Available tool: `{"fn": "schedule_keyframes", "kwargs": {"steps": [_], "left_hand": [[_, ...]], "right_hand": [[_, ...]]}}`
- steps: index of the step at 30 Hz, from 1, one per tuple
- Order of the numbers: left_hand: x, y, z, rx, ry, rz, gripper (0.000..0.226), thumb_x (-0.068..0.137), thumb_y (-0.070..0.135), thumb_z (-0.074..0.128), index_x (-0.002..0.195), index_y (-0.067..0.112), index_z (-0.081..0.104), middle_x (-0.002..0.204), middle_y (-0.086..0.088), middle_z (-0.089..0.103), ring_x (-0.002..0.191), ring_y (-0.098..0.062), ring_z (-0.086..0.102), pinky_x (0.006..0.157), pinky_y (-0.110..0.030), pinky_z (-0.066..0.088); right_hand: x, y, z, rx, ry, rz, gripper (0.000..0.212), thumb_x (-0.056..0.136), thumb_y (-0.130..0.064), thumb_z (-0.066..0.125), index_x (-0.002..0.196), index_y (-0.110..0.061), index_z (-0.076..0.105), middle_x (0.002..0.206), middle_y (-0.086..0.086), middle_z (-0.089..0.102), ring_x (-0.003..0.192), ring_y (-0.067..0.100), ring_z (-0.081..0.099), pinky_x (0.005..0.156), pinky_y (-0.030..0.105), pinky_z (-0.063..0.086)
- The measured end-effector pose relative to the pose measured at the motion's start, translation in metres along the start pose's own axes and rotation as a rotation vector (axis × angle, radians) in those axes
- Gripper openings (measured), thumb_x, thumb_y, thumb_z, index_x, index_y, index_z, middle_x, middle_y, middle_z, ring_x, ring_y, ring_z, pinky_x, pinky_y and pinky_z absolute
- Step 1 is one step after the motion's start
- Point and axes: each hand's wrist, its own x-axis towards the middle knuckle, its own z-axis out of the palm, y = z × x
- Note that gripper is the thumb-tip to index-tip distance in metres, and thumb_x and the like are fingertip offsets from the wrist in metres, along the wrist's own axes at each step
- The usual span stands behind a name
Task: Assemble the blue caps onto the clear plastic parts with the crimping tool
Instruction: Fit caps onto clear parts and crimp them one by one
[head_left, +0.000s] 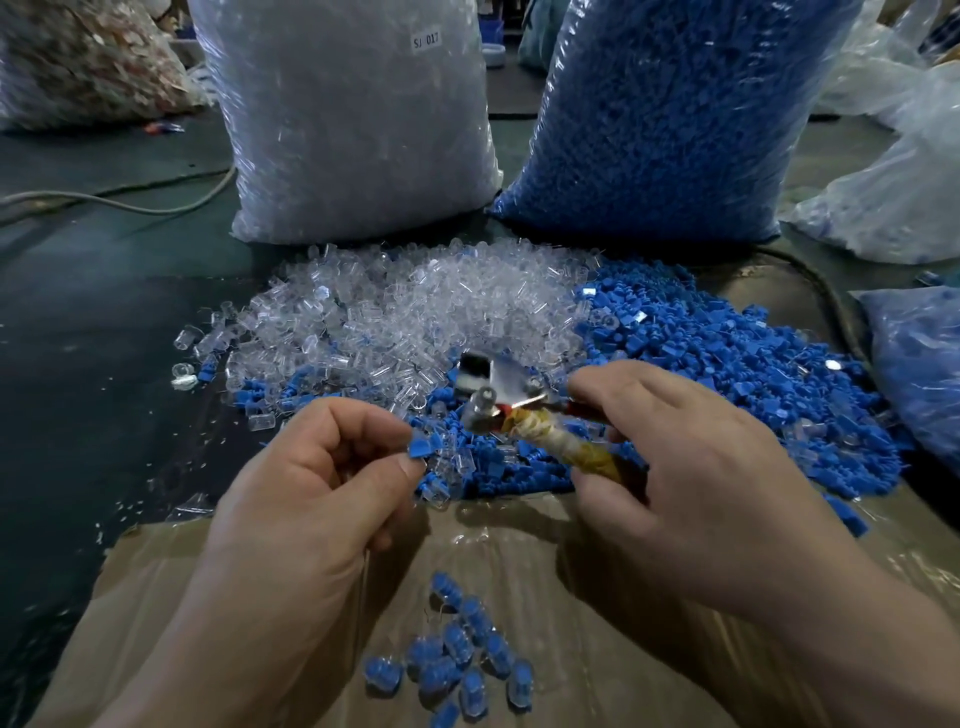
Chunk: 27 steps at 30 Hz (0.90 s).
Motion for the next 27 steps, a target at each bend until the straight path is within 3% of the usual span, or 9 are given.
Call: {"fn": "schedule_keyframes", "kwargs": {"steps": [4,10,15,27], "left_hand": [[-0.0003,0.0027,-0.0029,0.051,-0.031,0.008,0.02,0.062,0.029,0.071,0.081,0.03,0.073,0.068,-0.002,0.068,0.053,-0.011,0.058,0.044,-0.022,0.048],[-0.0018,0.0038,-0.0034,0.104,-0.035,0.049,0.029,0.057,0.041,0.069,0.085,0.034,0.073,0.075,0.0,0.072,0.063,-0.013,0.065,0.057,-0.026,0.051],[-0.0022,0.0024,-0.0037,0.112,-0.03,0.066,0.026,0.06,0.04,0.068,0.085,0.035,0.072,0.077,0.0,0.071,0.067,-0.017,0.067,0.063,-0.036,0.053],[-0.0037,0.0058,-0.0057,0.105,-0.083,0.116,0.028,0.059,0.043,0.069,0.085,0.036,0.072,0.071,0.003,0.068,0.06,-0.009,0.06,0.055,-0.024,0.05]], "right_hand": [[-0.0033,-0.0067,-0.0012,0.006,-0.096,-0.095,0.061,0.075,-0.052,0.042,0.13,-0.028,0.054,0.114,-0.016,0.064,0.102,0.009,0.057,0.091,0.028,0.045],[-0.0042,-0.0059,-0.0032,0.043,-0.111,-0.136,0.061,0.076,-0.055,0.042,0.132,-0.032,0.051,0.12,-0.02,0.06,0.109,0.004,0.053,0.097,0.03,0.043],[-0.003,-0.0069,-0.0029,0.044,-0.137,-0.147,0.061,0.077,-0.057,0.039,0.132,-0.034,0.049,0.12,-0.021,0.059,0.109,0.004,0.052,0.098,0.031,0.042],[-0.0035,-0.0103,-0.0039,-0.019,-0.111,-0.141,0.06,0.075,-0.058,0.045,0.125,-0.03,0.063,0.107,-0.017,0.069,0.099,0.007,0.063,0.088,0.027,0.048]]}}
